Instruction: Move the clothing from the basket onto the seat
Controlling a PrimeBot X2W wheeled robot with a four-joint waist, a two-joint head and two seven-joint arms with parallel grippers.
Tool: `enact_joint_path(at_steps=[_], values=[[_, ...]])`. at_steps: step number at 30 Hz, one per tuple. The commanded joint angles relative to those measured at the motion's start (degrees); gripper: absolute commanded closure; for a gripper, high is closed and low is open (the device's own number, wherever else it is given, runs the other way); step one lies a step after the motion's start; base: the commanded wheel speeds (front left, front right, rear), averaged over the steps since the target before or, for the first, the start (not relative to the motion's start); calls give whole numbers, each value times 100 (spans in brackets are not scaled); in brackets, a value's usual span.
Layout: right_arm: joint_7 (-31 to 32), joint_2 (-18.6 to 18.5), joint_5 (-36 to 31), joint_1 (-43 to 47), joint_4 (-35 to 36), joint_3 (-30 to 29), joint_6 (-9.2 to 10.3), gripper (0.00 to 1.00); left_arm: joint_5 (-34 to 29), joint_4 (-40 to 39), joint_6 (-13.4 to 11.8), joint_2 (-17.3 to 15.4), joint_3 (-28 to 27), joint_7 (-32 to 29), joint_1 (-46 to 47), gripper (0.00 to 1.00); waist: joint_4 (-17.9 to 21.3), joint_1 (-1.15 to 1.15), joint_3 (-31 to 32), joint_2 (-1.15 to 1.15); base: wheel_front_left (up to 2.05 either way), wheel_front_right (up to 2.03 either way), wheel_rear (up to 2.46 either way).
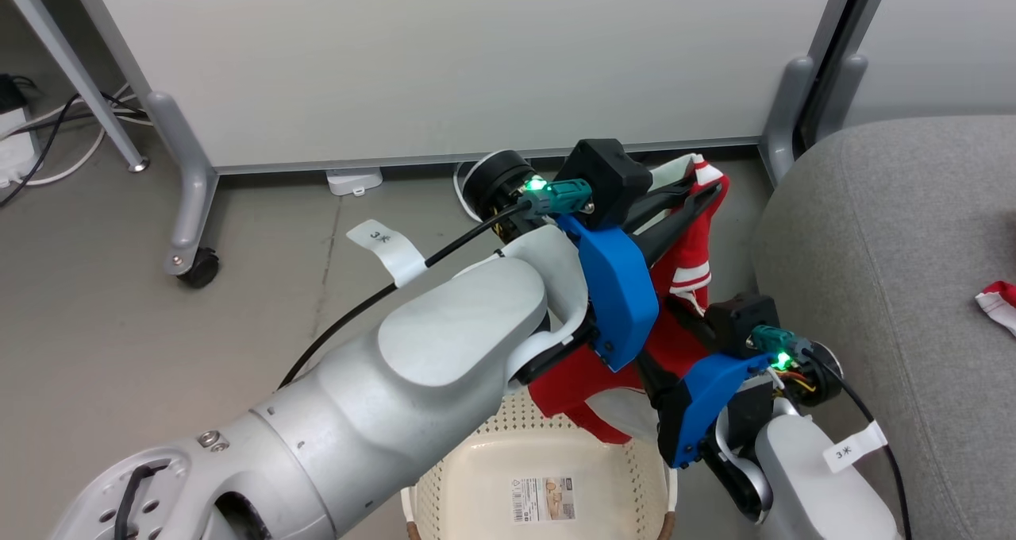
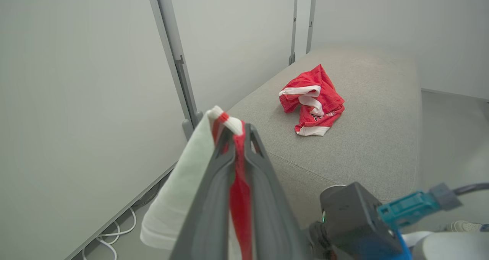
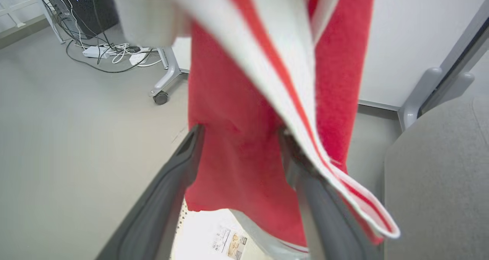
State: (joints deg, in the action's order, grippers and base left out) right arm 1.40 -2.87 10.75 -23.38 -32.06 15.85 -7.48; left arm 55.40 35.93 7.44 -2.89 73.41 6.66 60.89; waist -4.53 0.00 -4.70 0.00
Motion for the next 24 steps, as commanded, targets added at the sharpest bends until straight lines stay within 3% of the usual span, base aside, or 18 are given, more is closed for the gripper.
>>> enact_joint_path(at_steps=[1, 12, 14, 15, 24], values=[[-66, -2, -8, -162, -144, -10, -3, 0, 24, -36, 4, 0, 5, 5, -55, 100, -9, 0, 14, 0, 0, 0, 0], [-391, -2, 266, -678, -946, 299, -3, 0, 52, -117, 4, -1, 5, -43, -73, 100, -31, 0, 86, 0, 0, 0, 0], [-476, -2, 329, -736, -1040, 363, -3, 63, 46, -128, 4, 0, 5, -49, -81, 100, -37, 0, 91, 0, 0, 0, 0], [-517, -2, 355, -766, -1084, 399, -3, 100, 47, -131, 4, 0, 5, -51, -86, 100, -38, 0, 92, 0, 0, 0, 0], [-804, -2, 486, -892, -1362, 561, -3, 100, 51, -62, 4, 0, 5, -45, -89, 100, -17, 0, 111, 0, 0, 0, 0]])
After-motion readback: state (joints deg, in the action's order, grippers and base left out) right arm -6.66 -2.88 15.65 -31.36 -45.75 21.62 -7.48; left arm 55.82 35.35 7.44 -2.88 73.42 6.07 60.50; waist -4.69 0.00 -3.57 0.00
